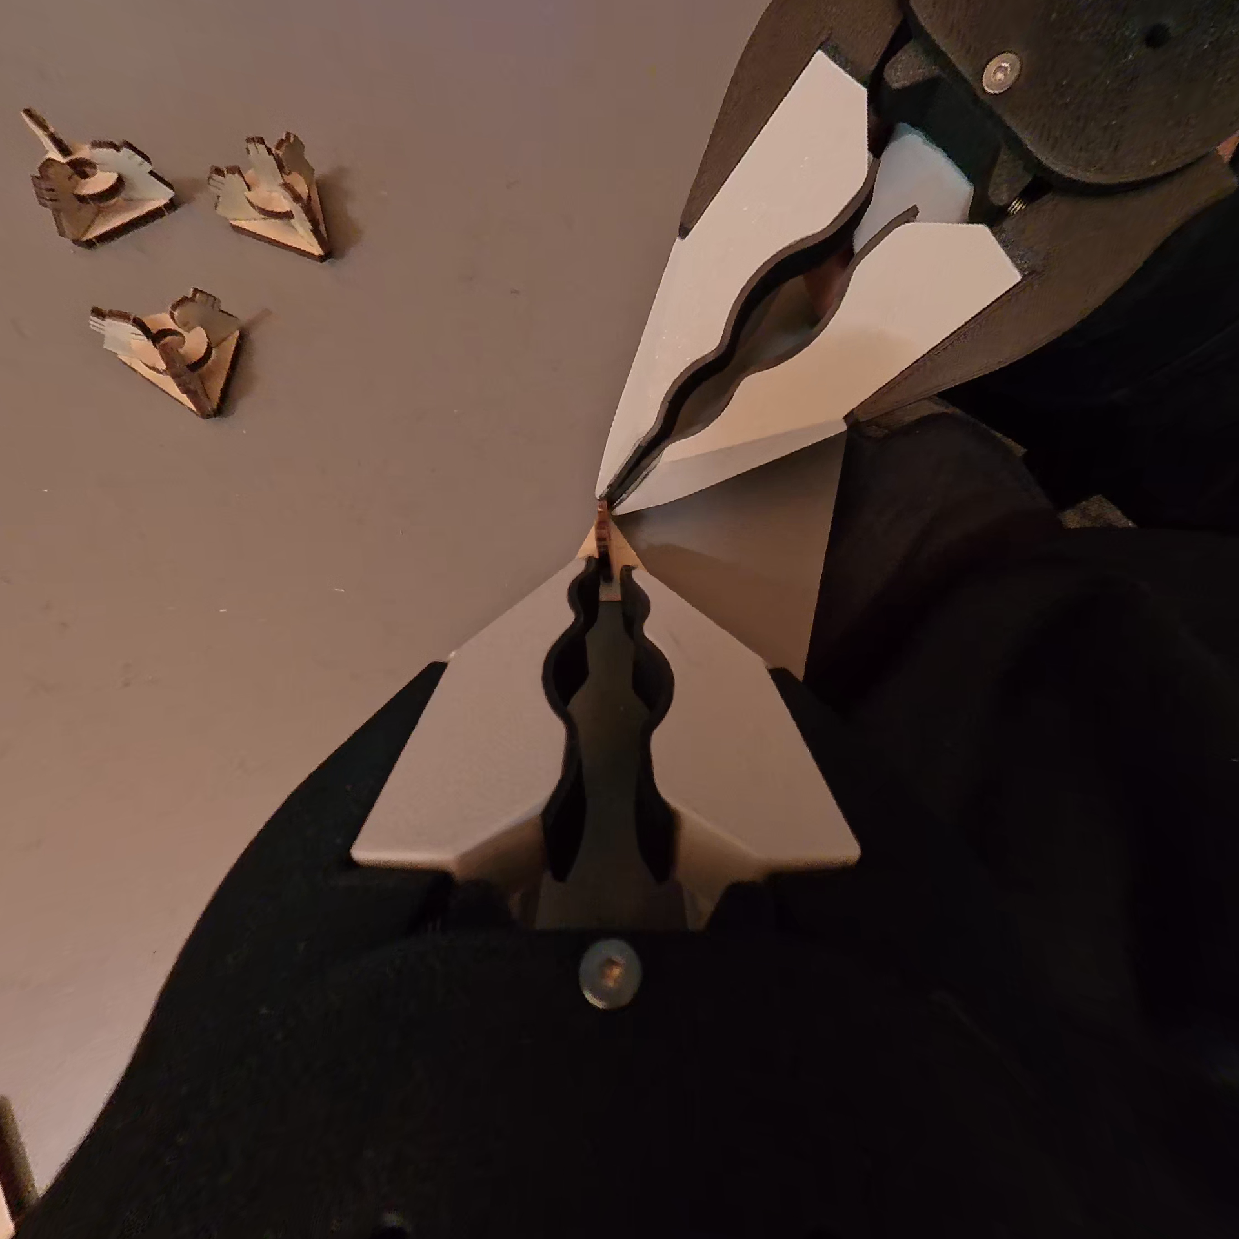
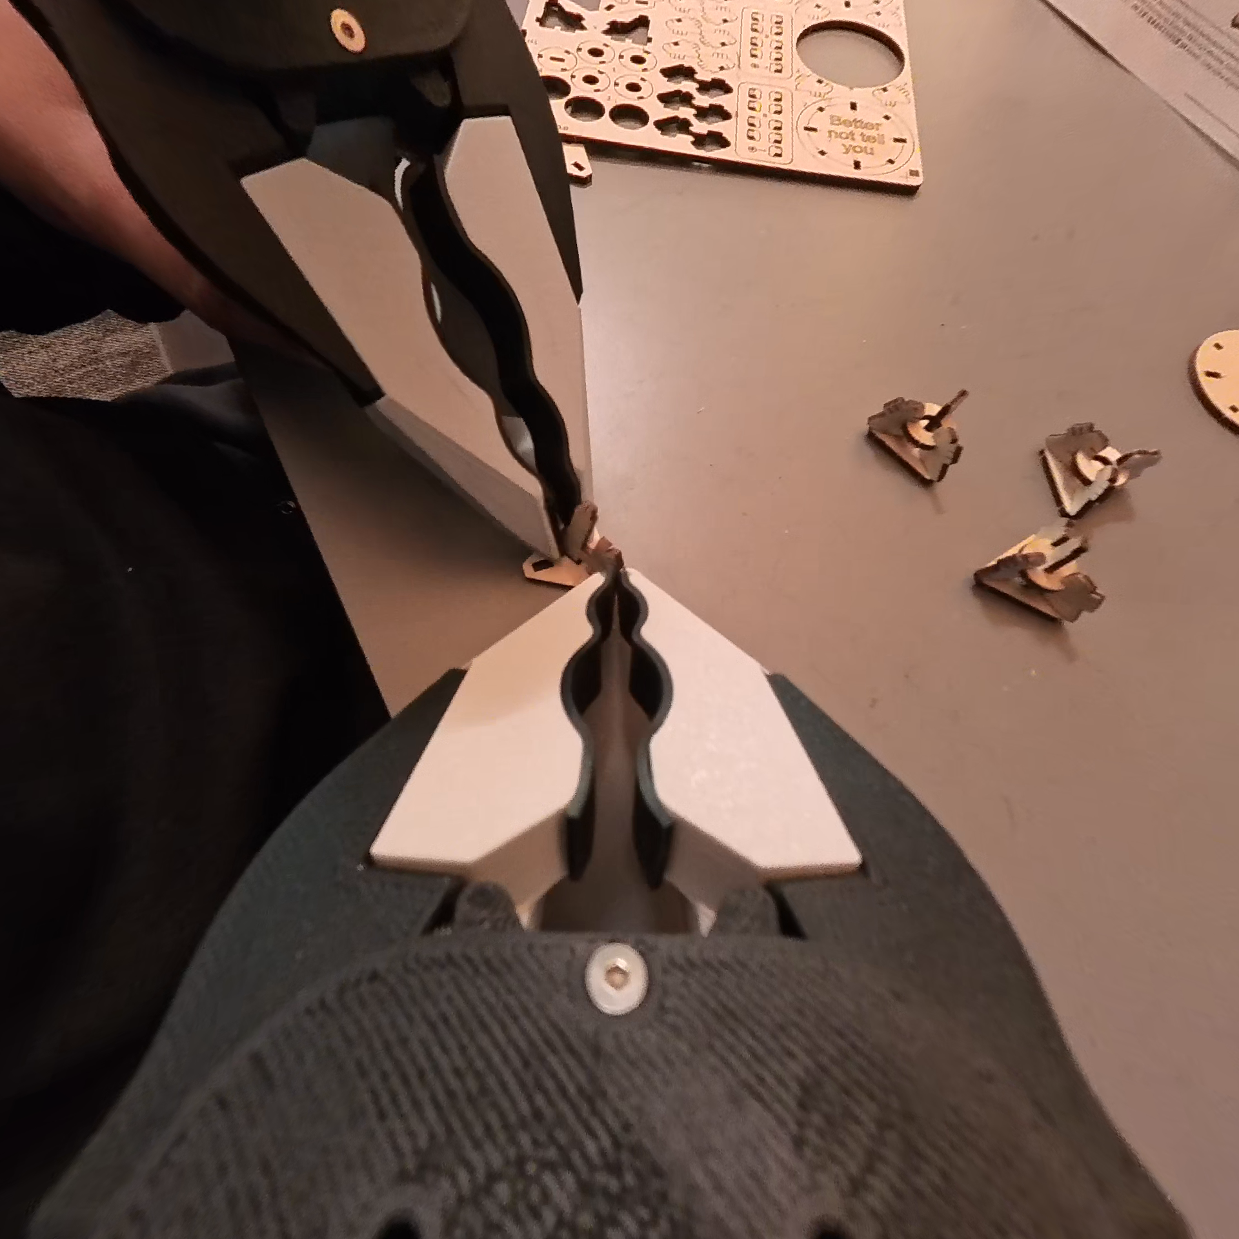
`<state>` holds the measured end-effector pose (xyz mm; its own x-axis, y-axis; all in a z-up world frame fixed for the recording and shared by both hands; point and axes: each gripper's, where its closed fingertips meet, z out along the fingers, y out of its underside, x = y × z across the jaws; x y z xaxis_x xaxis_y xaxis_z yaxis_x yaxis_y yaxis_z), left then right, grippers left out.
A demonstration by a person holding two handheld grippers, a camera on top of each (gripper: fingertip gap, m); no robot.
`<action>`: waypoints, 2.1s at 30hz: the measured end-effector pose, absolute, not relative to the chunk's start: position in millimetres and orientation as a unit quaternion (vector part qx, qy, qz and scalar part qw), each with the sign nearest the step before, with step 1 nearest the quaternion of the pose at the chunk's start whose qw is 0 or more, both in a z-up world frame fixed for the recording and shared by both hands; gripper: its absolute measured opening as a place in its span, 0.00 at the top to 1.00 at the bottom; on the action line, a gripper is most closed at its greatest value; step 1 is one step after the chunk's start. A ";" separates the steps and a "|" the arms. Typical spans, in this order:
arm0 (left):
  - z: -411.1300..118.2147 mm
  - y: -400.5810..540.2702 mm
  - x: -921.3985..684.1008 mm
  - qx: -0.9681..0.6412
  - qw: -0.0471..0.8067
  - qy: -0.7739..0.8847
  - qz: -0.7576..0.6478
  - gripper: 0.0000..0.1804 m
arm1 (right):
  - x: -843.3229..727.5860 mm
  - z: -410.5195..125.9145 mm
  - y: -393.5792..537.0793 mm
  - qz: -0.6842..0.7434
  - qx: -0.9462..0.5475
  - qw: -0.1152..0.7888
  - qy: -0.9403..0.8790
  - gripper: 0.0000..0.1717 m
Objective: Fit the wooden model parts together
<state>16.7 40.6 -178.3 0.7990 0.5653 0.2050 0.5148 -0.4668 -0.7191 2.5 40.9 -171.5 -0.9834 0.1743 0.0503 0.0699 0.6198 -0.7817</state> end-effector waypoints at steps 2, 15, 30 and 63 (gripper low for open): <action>-178.3 40.9 16.9 -0.856 0.408 -0.314 0.032 0.96 | 2.3 -171.5 40.9 0.431 -0.068 0.061 -0.898 1.00; -176.2 41.4 15.1 -0.851 0.416 -0.319 0.032 0.98 | 1.6 -171.1 40.8 0.431 -0.069 0.064 -0.897 1.00; -177.1 40.5 13.1 -0.851 0.411 -0.323 0.039 0.99 | 0.2 -170.1 40.0 0.433 -0.068 0.070 -0.896 1.00; -178.6 40.1 12.5 -0.856 0.380 -0.346 0.064 0.99 | 4.0 -153.9 32.4 0.466 -0.088 0.079 -0.877 1.00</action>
<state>12.5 40.1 -178.6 0.7523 0.6408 0.1532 0.5437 -0.4724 -0.6938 4.0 32.4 -153.9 -0.9721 0.2277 0.0566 0.0806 0.5507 -0.8308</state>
